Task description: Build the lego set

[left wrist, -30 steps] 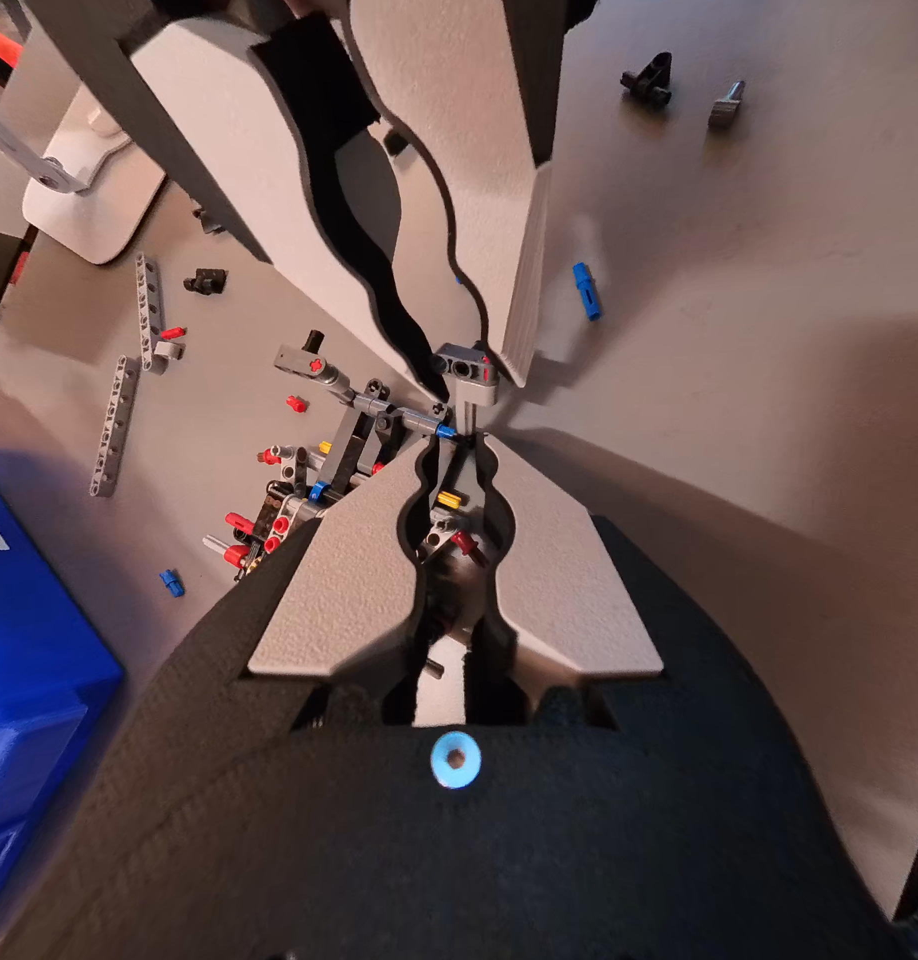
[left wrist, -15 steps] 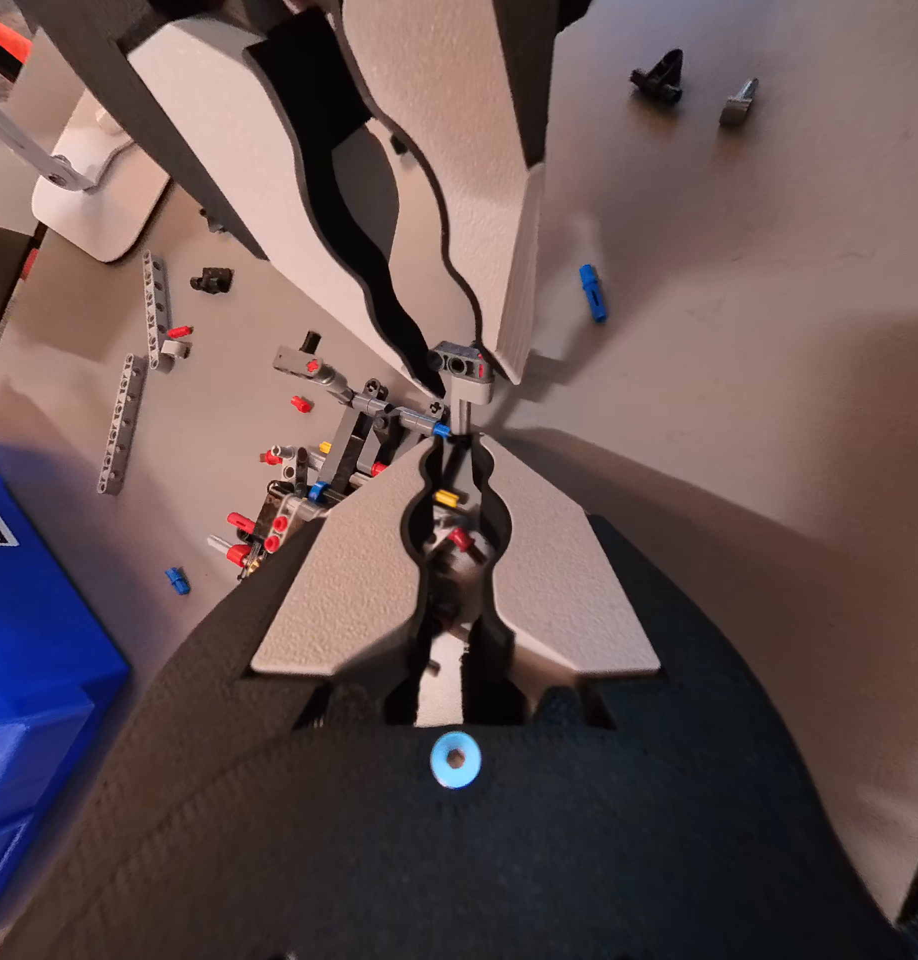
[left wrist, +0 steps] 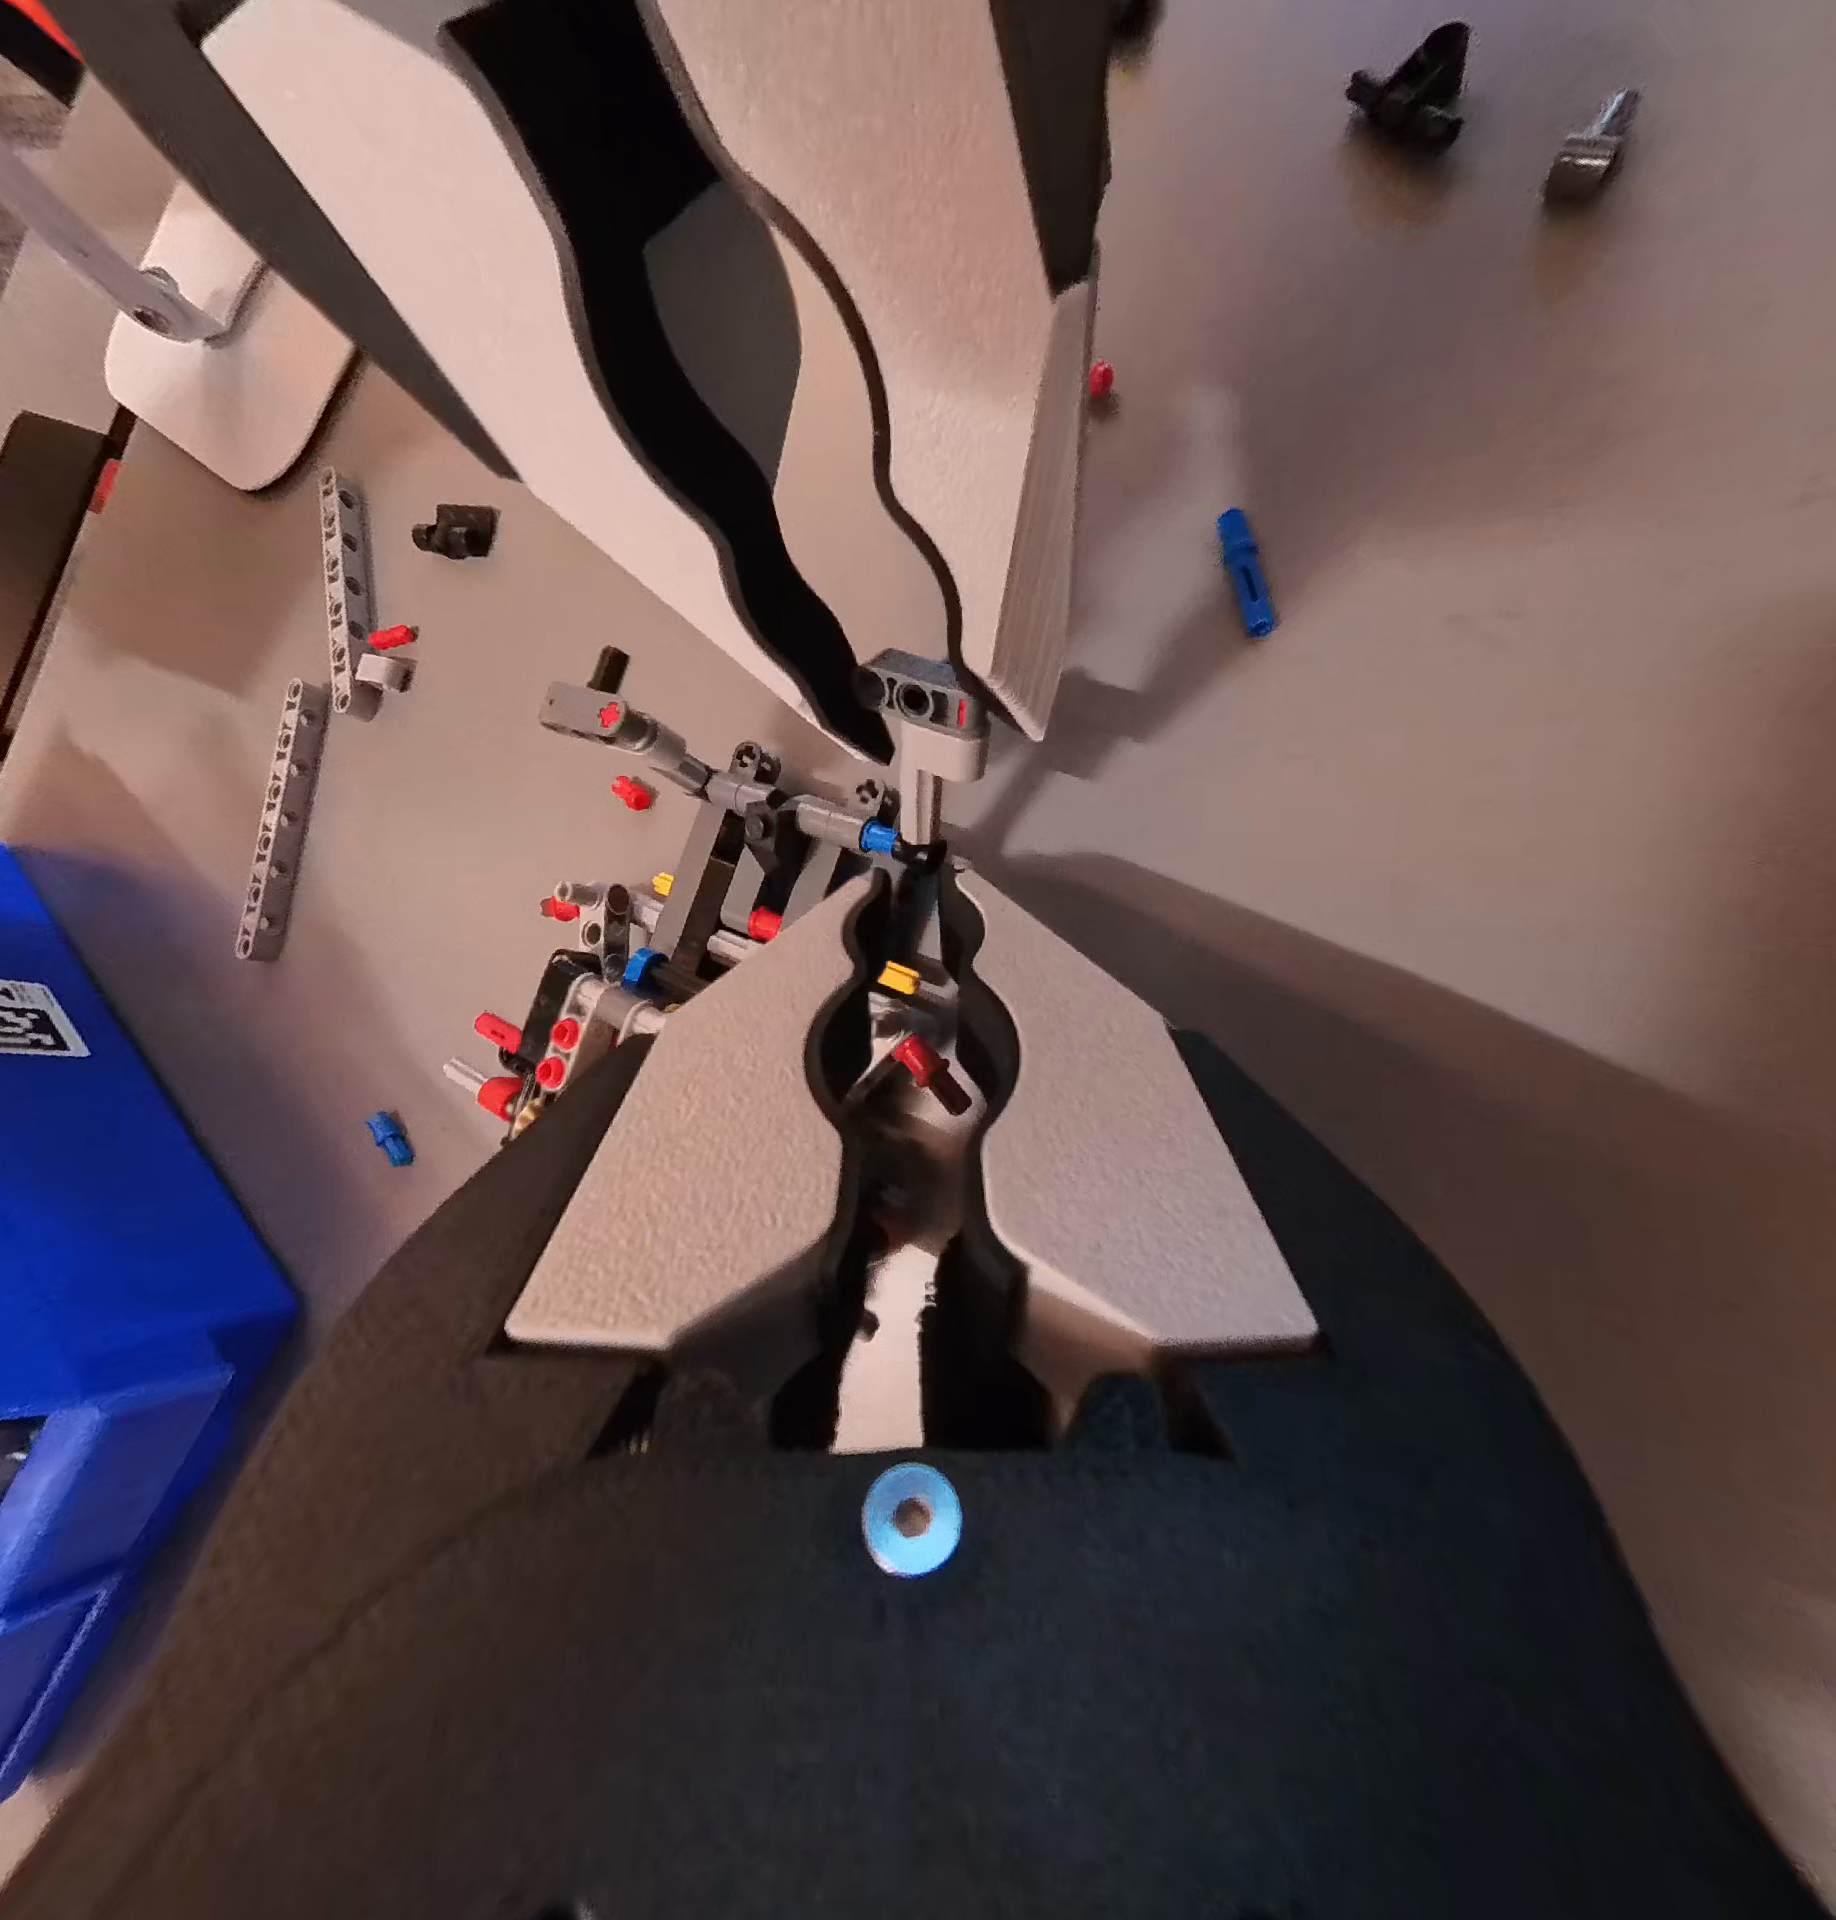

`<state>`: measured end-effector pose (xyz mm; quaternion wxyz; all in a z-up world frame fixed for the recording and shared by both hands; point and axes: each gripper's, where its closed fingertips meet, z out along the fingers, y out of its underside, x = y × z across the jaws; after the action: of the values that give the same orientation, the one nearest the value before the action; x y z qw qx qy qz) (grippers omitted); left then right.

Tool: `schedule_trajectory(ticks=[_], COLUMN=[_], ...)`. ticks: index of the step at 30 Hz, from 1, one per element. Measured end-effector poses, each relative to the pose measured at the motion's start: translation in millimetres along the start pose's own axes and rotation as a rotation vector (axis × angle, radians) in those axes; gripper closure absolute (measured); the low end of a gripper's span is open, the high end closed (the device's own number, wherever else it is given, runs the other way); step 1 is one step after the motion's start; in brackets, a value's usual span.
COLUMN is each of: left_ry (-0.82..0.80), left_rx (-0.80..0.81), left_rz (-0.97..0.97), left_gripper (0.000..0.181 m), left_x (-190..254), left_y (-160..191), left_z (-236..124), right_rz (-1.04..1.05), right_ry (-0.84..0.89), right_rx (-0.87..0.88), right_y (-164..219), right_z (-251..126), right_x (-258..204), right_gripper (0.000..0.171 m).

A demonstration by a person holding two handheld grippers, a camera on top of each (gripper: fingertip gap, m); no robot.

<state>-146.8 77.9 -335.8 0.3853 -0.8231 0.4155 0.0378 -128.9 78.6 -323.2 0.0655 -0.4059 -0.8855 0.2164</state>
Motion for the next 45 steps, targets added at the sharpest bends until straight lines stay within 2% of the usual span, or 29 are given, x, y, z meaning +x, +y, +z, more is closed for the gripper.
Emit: schedule_trajectory(ticks=[9, 18, 26, 31, 34, 39, 42, 45], left_ry=[-0.021, 0.027, 0.179, 0.154, 0.152, 0.167, 0.233, 0.340], left_rx=[-0.013, 0.108, 0.219, 0.279, 0.344, 0.463, 0.573, 0.714], left_rz=[0.012, -0.084, -0.114, -0.136, -0.202, -0.306, -0.410, -0.525], left_gripper=[0.172, 0.159, 0.163, 0.169, 0.176, 0.176, 0.176, 0.176], left_x=[-5, -9, 14, 8, 1, -12, -19, -26], left_y=[-1, -27, -48, -55, -59, -69, -78, -88], left_z=[3, -11, -17, -23, -28, -40, -53, -69], right_rz=[-0.002, -0.056, -0.078, -0.051, -0.010, 0.069, 0.176, 0.296], right_ry=[0.000, -0.058, -0.074, -0.061, -0.034, 0.079, 0.134, 0.143], right_rx=[-0.044, -0.027, 0.003, 0.030, 0.097, 0.228, 0.401, 0.564], right_y=[7, -2, -12, -16, -24, -35, -43, -47], right_z=[-2, -20, -37, -46, -53, -70, -91, -108], right_x=[6, -11, -23, -23, -18, -6, 0, 1], right_gripper=[0.148, 0.148, 0.148, 0.148, 0.148, 0.145, 0.140, 0.141])
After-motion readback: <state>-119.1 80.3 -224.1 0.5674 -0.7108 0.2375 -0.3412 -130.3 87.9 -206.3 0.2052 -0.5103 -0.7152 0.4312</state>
